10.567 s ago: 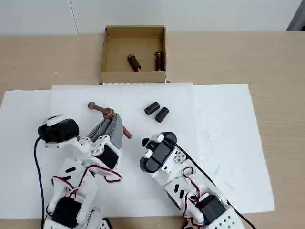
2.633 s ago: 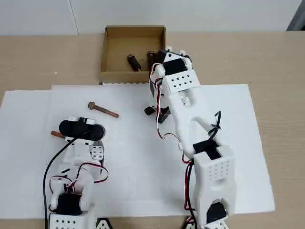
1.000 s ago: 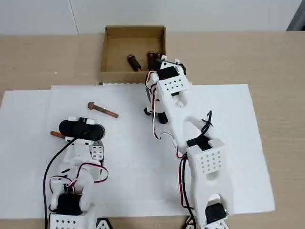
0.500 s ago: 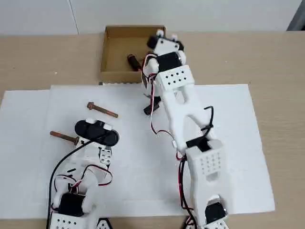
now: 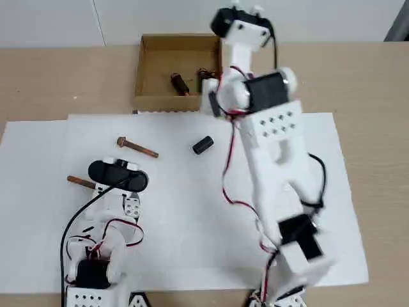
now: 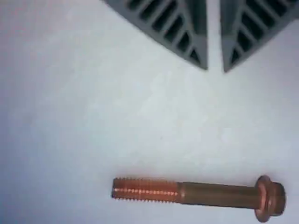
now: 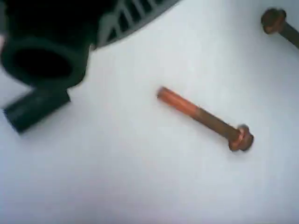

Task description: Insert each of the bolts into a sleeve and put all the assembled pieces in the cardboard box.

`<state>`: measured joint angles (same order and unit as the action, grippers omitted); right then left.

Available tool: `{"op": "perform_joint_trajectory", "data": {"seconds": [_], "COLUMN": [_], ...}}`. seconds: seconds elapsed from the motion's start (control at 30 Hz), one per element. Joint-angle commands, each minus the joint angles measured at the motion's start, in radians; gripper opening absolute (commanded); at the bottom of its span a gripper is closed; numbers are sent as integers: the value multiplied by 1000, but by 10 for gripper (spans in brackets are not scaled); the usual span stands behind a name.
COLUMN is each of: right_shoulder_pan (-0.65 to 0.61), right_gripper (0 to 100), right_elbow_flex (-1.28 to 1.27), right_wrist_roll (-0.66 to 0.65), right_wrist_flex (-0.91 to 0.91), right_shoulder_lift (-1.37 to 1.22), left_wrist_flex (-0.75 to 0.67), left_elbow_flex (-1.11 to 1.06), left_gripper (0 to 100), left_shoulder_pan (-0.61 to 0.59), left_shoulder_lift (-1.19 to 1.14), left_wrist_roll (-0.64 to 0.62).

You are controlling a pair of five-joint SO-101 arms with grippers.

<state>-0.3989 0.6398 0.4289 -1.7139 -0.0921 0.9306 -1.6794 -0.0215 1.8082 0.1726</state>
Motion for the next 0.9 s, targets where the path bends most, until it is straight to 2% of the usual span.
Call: {"op": "perform_joint_trajectory", "data": {"seconds": [0.0, 0.33, 0.67, 0.87], "right_shoulder_pan": [33, 162, 232, 243], "right_gripper": [3, 3, 3, 3], "right_elbow_flex": [-213, -839, -1364, -1528], "right_wrist_roll": [-9, 52, 51, 48], "right_wrist_flex": [-2, 38, 223, 262], "right_shoulder_lift": [240, 673, 1033, 1204], "left_wrist_flex": [5, 12, 298, 394], "left_elbow_flex": [5, 143, 456, 542], "left_gripper": [6, 6, 6, 6], "left_shoulder_pan": [-8, -14, -12, -12], "left_shoulder_lift": [9, 8, 6, 5], "left_wrist_roll": [0, 0, 0, 0]}}
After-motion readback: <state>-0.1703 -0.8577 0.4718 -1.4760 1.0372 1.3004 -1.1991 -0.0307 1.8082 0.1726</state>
